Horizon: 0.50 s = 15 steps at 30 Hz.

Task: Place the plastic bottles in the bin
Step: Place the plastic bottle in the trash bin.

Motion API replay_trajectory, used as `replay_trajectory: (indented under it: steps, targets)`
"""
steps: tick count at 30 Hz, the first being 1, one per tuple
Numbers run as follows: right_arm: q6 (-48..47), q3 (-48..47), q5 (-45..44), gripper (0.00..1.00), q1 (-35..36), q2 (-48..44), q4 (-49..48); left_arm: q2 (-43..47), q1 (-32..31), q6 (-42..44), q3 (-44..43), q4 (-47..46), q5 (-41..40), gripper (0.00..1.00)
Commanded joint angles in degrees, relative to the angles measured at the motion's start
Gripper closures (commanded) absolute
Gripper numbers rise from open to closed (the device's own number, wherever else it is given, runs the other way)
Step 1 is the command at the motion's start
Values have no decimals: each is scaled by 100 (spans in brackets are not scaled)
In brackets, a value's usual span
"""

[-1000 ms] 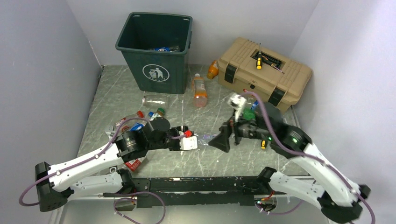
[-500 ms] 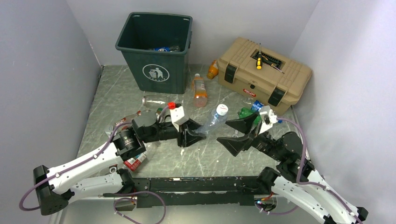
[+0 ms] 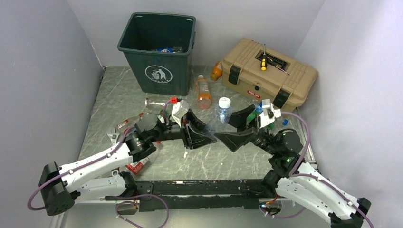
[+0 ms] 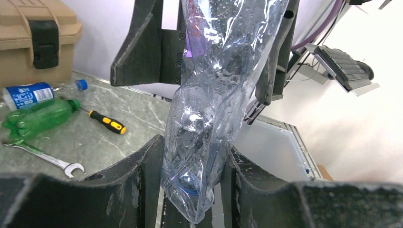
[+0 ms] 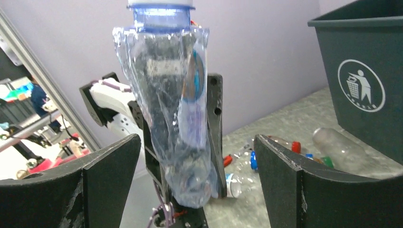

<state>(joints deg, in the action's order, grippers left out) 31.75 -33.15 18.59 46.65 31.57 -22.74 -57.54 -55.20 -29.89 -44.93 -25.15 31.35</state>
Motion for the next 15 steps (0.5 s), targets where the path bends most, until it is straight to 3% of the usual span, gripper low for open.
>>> replay_trajectory:
  steps: [1, 10, 11, 13, 14, 15]
  targets:
    - [414, -45, 187, 12, 20, 361, -1292, -81, 18, -326, 8, -625, 246, 100]
    - [662, -174, 478, 57, 37, 876, -1584, 11, 17, -214, -11, -357, 19, 98]
    - [621, -175, 494, 61, 37, 851, -1550, 70, 18, -159, 3, -272, -92, 78]
    - [430, -219, 449, 67, 37, 733, -1272, 296, 18, 0, 75, -67, -436, 26]
    - [273, -267, 395, 68, 37, 650, -936, 472, 18, 120, 99, 104, -667, 6]
    - [86, -352, 330, 69, 37, 563, -610, 670, 14, 281, 109, 297, -884, 1]
